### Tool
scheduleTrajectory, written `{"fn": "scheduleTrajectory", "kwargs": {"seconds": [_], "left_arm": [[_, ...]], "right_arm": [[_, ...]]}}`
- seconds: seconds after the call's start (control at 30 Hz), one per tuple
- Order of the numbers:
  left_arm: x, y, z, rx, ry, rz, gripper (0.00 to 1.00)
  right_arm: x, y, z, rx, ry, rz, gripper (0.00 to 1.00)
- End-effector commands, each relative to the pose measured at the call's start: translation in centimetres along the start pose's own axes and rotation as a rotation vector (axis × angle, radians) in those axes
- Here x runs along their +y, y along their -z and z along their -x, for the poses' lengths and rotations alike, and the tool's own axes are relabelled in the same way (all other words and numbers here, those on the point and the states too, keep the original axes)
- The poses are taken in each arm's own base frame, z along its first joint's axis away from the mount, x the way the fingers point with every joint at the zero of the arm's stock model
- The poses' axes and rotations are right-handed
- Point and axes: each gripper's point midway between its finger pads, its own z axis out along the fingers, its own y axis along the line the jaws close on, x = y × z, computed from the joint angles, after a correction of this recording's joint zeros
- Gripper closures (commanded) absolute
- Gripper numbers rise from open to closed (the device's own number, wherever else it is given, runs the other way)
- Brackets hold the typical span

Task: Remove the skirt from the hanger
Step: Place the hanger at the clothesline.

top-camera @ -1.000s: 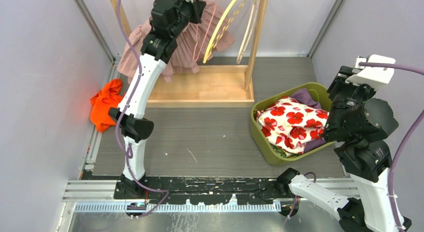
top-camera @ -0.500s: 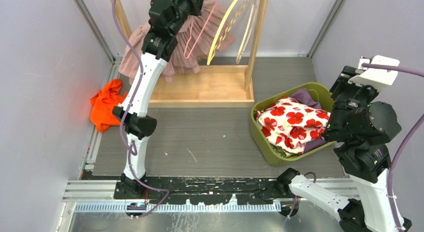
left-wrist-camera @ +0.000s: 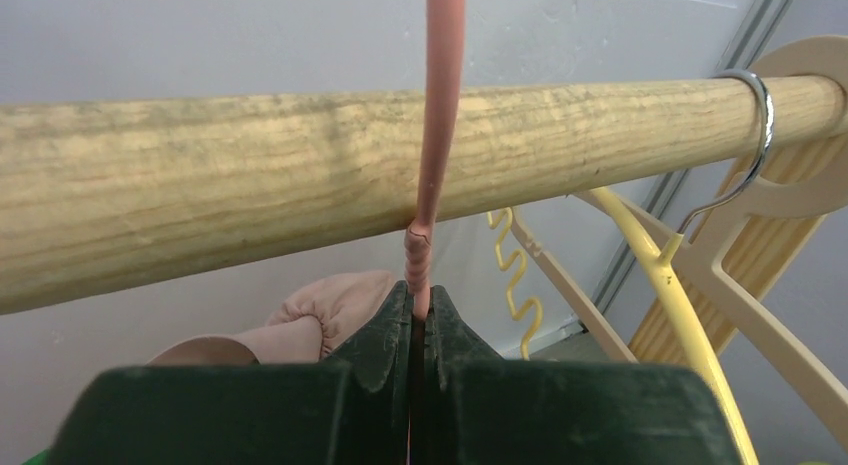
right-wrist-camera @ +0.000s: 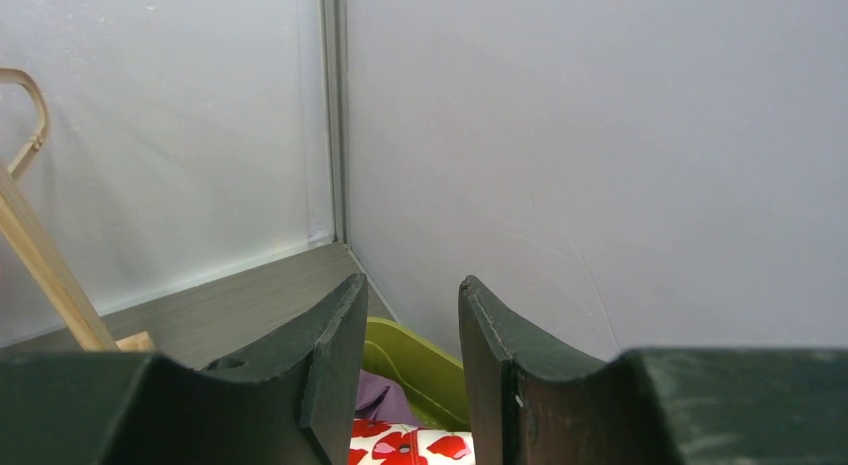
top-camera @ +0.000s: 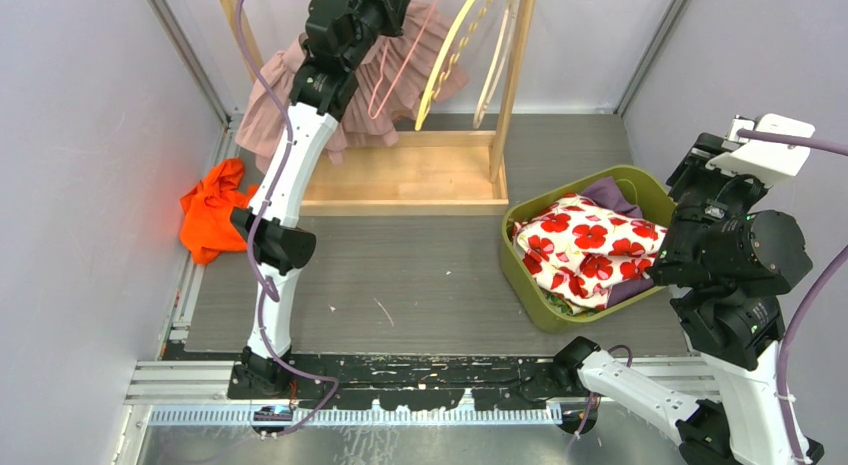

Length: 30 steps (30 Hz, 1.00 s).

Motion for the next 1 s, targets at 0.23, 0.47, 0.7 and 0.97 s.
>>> {"fn": "scheduleTrajectory", "kwargs": {"seconds": [0.23, 0.47, 0.7, 0.97], "left_arm": [[2.2, 1.1, -4.0, 0.153, -0.069, 0.076, 0.99], [2.5, 2.0, -4.8, 0.200, -0.088, 0.090, 0.94], [1.0, 3.6, -1.5, 0.166, -0.107, 0.037, 0.66], [-0.7, 7.8, 1.9, 0.176, -0.176, 0.010, 0.56]], "right_arm": [[0.7, -0.2, -0.1, 0.000, -0.015, 0.003, 0.56], [0.8, -0.2, -0.5, 0.005, -0.002, 0.007, 0.56], [1.6, -0.3, -1.1, 0.008, 0.016, 0.023, 0.41], [2.9, -0.5, -1.7, 0.008, 0.043, 0.055, 0.37]]}}
